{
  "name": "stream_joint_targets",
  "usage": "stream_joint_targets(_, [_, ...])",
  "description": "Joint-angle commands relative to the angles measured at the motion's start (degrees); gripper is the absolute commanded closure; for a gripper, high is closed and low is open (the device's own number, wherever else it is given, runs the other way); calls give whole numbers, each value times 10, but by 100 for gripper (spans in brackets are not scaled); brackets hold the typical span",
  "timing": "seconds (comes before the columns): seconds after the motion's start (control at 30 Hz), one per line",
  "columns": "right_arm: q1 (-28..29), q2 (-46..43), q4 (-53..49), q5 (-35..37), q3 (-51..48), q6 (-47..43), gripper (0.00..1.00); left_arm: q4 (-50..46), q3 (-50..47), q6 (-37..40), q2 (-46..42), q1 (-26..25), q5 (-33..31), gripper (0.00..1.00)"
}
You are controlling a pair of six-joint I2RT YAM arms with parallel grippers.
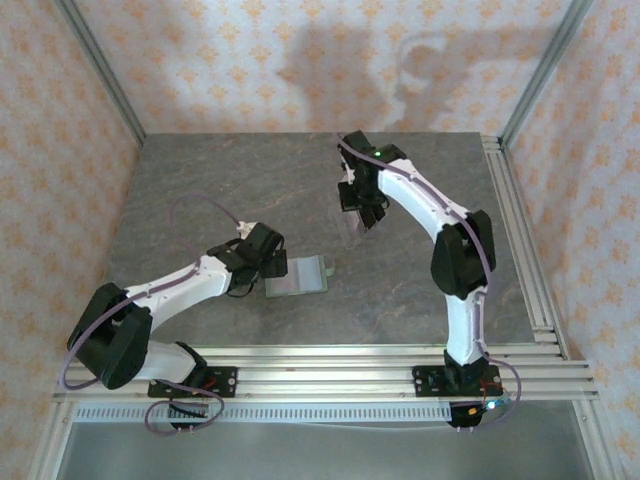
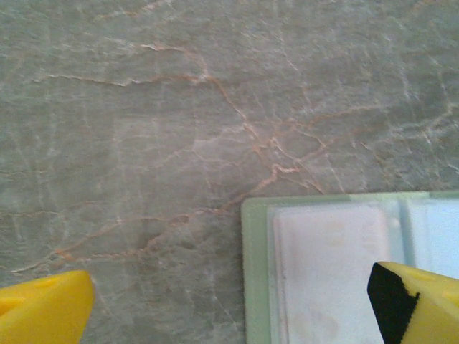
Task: Put the credit cards into the card holder
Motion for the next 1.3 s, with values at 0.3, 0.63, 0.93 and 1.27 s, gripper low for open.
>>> stream_joint_targets(0.3, [65, -165, 326, -208, -303, 179, 100, 25, -50, 15, 2, 2, 49, 0])
stream_joint_targets(0.63, [102, -183, 646, -233, -521, 314, 100, 29, -57, 15, 26, 0, 37, 0])
stream_joint_targets(0.93, [105, -160, 738, -249, -566, 352, 100, -16, -53, -17, 40, -2, 6, 1])
stream_joint_targets(1.27, [106, -143, 790, -263, -593, 359, 100, -28, -64, -59, 36, -9, -7, 3])
